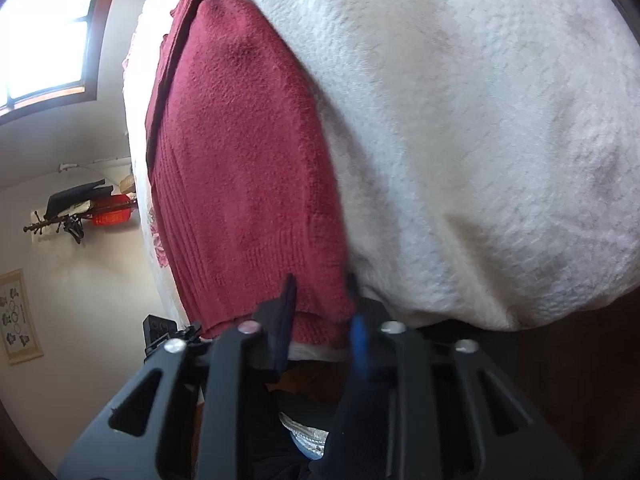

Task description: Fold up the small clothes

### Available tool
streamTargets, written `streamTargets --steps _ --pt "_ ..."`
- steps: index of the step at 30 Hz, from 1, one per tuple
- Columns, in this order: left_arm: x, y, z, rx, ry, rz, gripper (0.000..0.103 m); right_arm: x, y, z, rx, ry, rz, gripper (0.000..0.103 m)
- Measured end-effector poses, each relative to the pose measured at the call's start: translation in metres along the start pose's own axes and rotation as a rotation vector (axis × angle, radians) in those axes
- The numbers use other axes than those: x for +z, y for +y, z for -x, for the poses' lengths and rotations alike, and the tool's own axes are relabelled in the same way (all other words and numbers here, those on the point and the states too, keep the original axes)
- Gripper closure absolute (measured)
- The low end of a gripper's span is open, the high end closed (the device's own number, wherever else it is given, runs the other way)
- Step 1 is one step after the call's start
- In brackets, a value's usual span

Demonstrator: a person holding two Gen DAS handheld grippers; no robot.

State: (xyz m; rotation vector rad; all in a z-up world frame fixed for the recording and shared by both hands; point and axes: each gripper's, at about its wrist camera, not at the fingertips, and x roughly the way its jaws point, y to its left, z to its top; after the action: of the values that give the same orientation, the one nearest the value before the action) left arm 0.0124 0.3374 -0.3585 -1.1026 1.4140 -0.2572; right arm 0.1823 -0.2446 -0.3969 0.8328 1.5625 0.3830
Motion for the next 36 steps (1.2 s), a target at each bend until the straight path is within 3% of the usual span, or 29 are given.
streamTargets --steps 2,5,12,18,25,36 --pt "-0.001 -0.003 0.000 0.009 -0.004 -0.002 0.097 0.000 0.002 0.002 0.003 -0.005 0.009 0.096" --pt "-0.004 -0.009 0.006 0.003 -0.019 -0.001 0.098 -0.003 0.006 0.009 0.034 -0.017 0.015 0.098" --pt "-0.015 -0.049 0.045 -0.114 -0.076 -0.050 0.098 -0.002 0.036 0.039 0.150 -0.064 0.058 0.098" --pt "-0.004 -0.093 0.078 -0.200 -0.115 -0.102 0.098 0.018 0.075 0.067 0.235 -0.101 0.111 0.098" --pt "0.033 -0.140 0.101 -0.270 -0.171 -0.130 0.098 0.054 0.121 0.091 0.286 -0.140 0.180 0.098" --pt "0.138 -0.177 0.097 -0.206 -0.202 -0.121 0.098 0.140 0.170 0.085 0.248 -0.161 0.211 0.098"
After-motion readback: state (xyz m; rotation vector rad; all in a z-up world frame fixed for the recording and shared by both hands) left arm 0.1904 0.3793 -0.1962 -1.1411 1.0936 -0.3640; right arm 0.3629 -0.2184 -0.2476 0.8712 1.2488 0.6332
